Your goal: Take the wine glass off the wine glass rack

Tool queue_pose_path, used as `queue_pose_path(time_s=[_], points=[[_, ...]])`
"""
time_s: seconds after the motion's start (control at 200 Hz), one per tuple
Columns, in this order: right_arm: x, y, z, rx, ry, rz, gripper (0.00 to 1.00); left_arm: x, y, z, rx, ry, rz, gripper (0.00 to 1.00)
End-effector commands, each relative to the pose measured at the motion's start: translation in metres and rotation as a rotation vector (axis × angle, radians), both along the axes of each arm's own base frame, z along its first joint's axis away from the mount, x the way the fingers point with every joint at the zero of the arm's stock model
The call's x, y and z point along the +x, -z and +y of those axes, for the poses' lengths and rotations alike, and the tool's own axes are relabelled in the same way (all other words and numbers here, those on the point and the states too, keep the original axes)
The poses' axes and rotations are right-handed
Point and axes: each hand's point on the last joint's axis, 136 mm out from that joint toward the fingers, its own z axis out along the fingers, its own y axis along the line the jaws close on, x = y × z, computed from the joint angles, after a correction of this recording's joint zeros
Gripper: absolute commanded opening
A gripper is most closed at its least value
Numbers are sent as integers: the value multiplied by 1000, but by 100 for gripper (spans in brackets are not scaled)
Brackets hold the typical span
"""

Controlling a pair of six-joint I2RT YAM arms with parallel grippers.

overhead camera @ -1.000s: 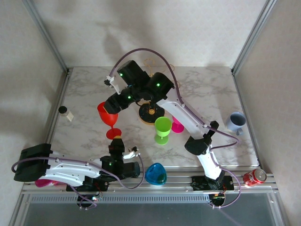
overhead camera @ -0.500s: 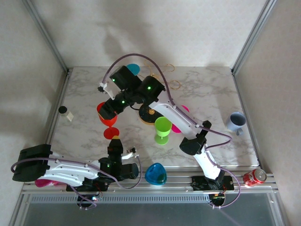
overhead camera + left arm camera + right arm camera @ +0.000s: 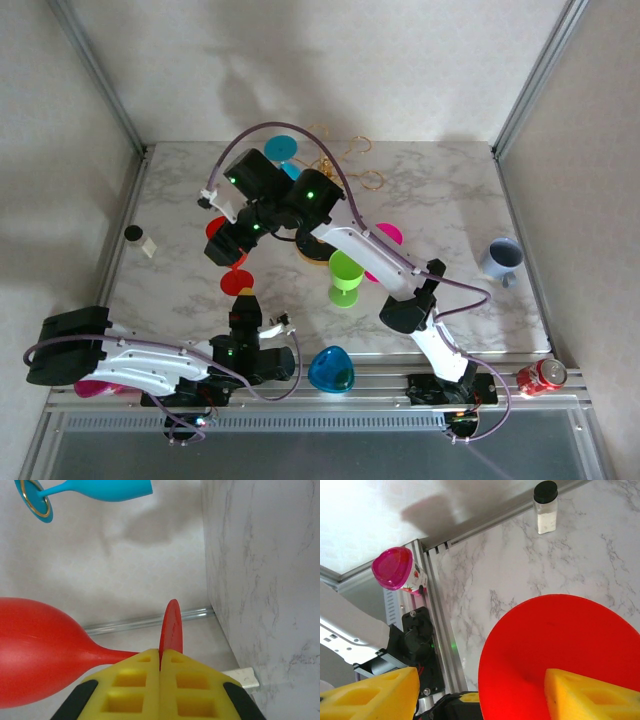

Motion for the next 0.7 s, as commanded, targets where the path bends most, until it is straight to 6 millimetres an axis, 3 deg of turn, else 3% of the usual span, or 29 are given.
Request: queue_pose_path(time_s=[0.0,0.335,0.536,0.691], points=[[-6,10,3,-30,-33,-18,66,-1,-6,2,3,-8,-36,0],[-10,18,4,-53,-53,-17,56,-1,-7,2,-5,-9,-37,0],[-11,19,3,-59,-55,-18,39,-1,-7,2,-11,-8,-36,0],[-12,16,3,-51,-58,-16,17,-1,-9,3,-19,-10,-41,0]])
